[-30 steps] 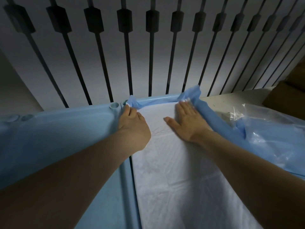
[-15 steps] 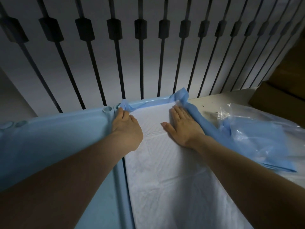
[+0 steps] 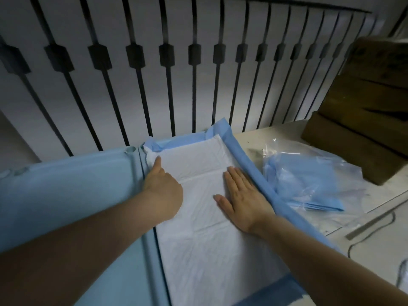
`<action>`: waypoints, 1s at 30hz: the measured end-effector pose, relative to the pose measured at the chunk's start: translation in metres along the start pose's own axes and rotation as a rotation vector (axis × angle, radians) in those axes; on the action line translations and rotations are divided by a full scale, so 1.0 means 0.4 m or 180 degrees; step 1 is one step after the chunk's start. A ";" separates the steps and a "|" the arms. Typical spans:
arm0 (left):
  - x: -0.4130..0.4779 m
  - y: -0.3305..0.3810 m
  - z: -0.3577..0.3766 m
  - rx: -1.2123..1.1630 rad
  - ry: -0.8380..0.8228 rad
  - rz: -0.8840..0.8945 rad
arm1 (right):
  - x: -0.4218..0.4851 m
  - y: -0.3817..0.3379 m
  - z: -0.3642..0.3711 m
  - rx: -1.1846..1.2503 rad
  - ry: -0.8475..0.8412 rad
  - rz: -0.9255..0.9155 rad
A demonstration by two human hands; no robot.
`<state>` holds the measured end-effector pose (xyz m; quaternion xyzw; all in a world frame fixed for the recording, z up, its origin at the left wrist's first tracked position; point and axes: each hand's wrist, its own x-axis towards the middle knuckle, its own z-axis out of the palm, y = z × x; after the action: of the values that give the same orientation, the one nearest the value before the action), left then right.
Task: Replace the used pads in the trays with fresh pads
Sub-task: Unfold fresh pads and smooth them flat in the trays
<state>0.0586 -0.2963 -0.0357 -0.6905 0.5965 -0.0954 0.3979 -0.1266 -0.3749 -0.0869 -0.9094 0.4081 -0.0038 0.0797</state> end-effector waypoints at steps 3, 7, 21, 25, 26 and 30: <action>-0.050 0.035 0.006 0.0090 0.0043 0.0102 | -0.005 0.003 -0.003 0.0029 -0.0063 0.0001; -0.061 0.037 0.006 0.0272 -0.0125 0.0091 | -0.020 0.002 -0.009 0.0167 -0.0066 -0.0028; -0.110 0.046 0.004 0.0024 -0.0227 -0.0114 | -0.253 -0.002 -0.026 -0.0121 -0.0549 0.0230; -0.203 0.093 -0.040 0.0132 -0.0331 0.0380 | -0.243 -0.015 -0.024 -0.0146 -0.0563 0.0282; -0.223 0.101 -0.045 0.0156 -0.0292 0.0452 | -0.245 -0.014 -0.025 -0.0148 -0.0559 0.0278; -0.264 0.113 -0.038 0.0192 -0.0294 0.0566 | -0.247 -0.012 -0.025 -0.0115 -0.0568 0.0262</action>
<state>-0.0130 -0.2066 -0.0191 -0.6261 0.6333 -0.0456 0.4525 -0.1897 -0.2995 -0.0707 -0.8899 0.4365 0.0878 0.0994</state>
